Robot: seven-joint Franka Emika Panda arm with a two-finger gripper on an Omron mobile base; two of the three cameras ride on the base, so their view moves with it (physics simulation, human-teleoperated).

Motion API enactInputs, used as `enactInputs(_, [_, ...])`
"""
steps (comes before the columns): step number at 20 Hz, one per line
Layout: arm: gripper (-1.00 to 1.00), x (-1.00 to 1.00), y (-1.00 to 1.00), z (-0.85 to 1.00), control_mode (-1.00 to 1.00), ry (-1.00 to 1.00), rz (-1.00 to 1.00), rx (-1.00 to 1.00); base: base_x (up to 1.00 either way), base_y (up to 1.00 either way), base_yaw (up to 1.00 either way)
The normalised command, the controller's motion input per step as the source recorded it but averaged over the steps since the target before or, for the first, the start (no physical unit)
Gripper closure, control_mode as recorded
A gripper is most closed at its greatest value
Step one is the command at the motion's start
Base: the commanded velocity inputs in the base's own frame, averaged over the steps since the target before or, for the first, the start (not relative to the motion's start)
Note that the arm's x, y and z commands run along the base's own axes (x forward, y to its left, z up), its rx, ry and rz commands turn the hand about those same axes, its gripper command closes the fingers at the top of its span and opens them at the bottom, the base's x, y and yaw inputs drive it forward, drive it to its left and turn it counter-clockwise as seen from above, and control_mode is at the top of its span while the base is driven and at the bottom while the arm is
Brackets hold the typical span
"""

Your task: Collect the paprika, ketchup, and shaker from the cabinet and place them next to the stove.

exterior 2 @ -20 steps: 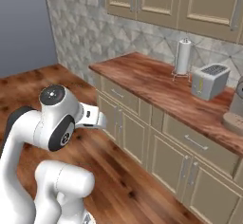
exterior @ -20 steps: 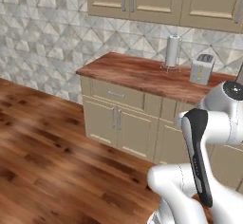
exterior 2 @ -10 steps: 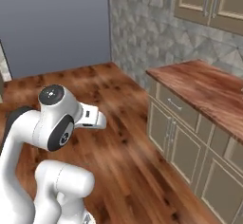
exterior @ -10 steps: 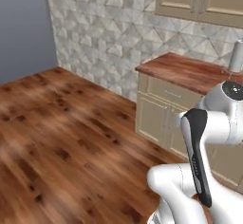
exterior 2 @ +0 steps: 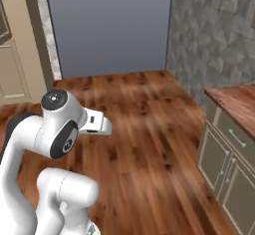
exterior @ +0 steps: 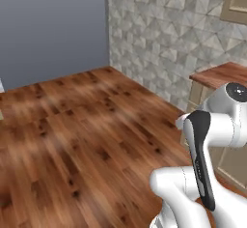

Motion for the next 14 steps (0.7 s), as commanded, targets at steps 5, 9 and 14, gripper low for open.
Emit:
enactInputs(5, [-1.00, 0.00, 0.00, 0.00, 1.00, 0.00, 0.00, 0.00, 0.48, 0.32, 0.44])
enactInputs(9, [-1.00, 0.00, 0.00, 0.00, 1.00, 0.00, 0.00, 0.00, 0.51, 0.29, 0.44])
enactInputs(14, [-1.00, 0.00, 0.00, 0.00, 1.00, 0.00, 0.00, 0.00, 0.63, 0.18, 0.43])
